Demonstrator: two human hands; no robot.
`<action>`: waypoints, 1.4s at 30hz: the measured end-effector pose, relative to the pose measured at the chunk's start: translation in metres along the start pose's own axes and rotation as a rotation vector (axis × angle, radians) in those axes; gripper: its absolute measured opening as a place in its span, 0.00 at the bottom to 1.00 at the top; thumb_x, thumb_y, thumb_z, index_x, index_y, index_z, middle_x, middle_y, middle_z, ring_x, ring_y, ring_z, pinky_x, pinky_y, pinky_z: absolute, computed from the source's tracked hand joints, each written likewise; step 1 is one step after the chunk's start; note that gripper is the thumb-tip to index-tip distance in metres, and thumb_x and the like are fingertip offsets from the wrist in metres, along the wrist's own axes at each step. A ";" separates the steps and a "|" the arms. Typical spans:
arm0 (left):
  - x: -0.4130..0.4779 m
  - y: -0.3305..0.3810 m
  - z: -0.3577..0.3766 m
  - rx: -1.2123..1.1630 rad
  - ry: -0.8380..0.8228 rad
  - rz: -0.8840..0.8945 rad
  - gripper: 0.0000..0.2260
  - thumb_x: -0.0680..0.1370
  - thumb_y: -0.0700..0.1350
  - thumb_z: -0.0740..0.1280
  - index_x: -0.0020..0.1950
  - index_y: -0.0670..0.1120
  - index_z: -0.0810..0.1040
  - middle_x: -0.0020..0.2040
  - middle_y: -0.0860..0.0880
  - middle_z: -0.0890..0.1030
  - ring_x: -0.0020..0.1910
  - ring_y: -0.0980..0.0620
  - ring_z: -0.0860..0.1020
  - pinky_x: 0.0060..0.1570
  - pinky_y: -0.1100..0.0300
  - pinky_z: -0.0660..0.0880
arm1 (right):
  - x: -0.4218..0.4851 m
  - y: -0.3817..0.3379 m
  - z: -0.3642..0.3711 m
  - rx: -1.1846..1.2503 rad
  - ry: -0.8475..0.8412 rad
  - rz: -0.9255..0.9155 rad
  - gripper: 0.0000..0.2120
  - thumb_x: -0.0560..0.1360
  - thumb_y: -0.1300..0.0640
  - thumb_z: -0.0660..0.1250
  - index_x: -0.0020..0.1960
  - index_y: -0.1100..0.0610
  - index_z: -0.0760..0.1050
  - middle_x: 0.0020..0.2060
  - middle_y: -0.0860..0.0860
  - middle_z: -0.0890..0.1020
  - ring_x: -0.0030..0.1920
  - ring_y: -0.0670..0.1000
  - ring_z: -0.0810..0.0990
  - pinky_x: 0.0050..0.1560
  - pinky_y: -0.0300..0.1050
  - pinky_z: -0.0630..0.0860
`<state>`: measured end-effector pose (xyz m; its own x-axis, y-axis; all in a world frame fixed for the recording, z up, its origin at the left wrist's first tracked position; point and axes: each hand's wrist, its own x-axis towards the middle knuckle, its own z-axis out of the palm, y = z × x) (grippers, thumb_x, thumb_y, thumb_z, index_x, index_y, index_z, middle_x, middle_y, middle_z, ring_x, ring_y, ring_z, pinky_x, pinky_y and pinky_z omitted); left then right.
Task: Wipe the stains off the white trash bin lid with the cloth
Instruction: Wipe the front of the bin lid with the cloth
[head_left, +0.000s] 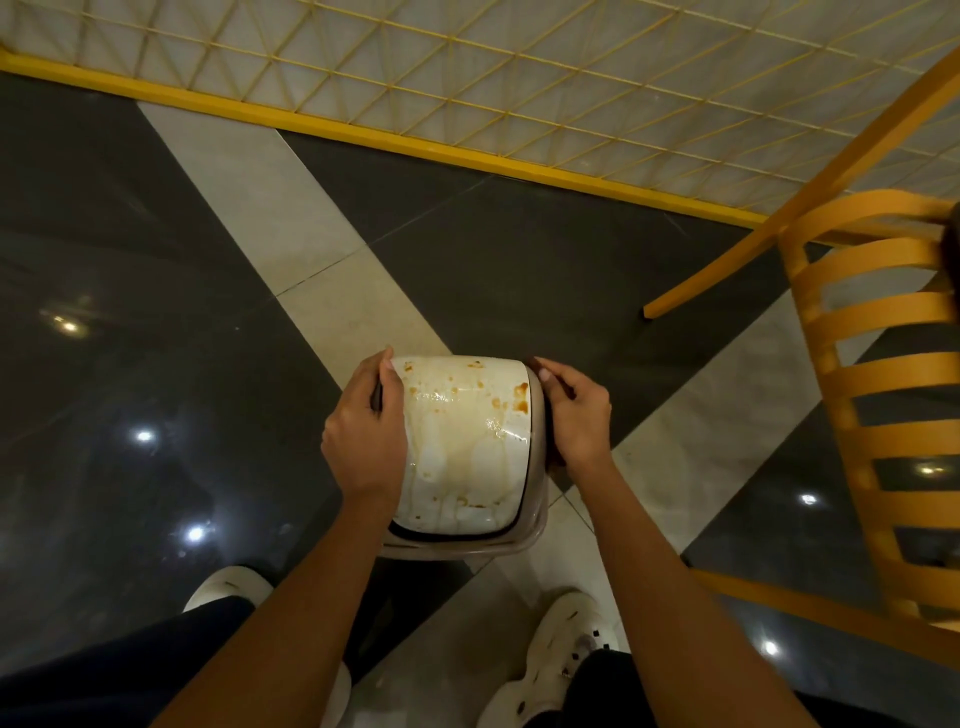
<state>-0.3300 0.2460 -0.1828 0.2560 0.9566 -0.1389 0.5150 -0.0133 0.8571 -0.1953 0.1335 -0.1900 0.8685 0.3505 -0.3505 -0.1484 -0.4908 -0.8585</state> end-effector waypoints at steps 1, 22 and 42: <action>0.000 0.000 0.000 -0.001 0.004 0.003 0.13 0.79 0.52 0.59 0.59 0.53 0.78 0.52 0.51 0.82 0.50 0.55 0.77 0.50 0.58 0.74 | -0.005 0.003 0.000 0.024 0.019 -0.008 0.12 0.78 0.61 0.61 0.60 0.56 0.78 0.56 0.51 0.81 0.55 0.45 0.76 0.57 0.36 0.71; 0.000 -0.001 0.001 0.000 0.002 -0.008 0.13 0.79 0.53 0.58 0.59 0.55 0.77 0.52 0.52 0.82 0.51 0.53 0.78 0.52 0.54 0.76 | 0.007 -0.009 -0.005 -0.129 -0.092 -0.014 0.13 0.79 0.60 0.59 0.61 0.57 0.77 0.58 0.52 0.79 0.59 0.47 0.75 0.58 0.37 0.68; -0.001 -0.001 0.001 0.012 0.014 0.008 0.13 0.79 0.53 0.58 0.59 0.53 0.78 0.52 0.51 0.82 0.49 0.55 0.77 0.51 0.56 0.75 | -0.068 0.020 0.013 0.123 0.266 -0.241 0.13 0.78 0.63 0.62 0.58 0.49 0.75 0.54 0.42 0.77 0.56 0.34 0.74 0.58 0.28 0.69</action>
<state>-0.3297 0.2448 -0.1841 0.2485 0.9605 -0.1254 0.5232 -0.0241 0.8518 -0.2636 0.1105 -0.1880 0.9754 0.2174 -0.0374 0.0337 -0.3145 -0.9487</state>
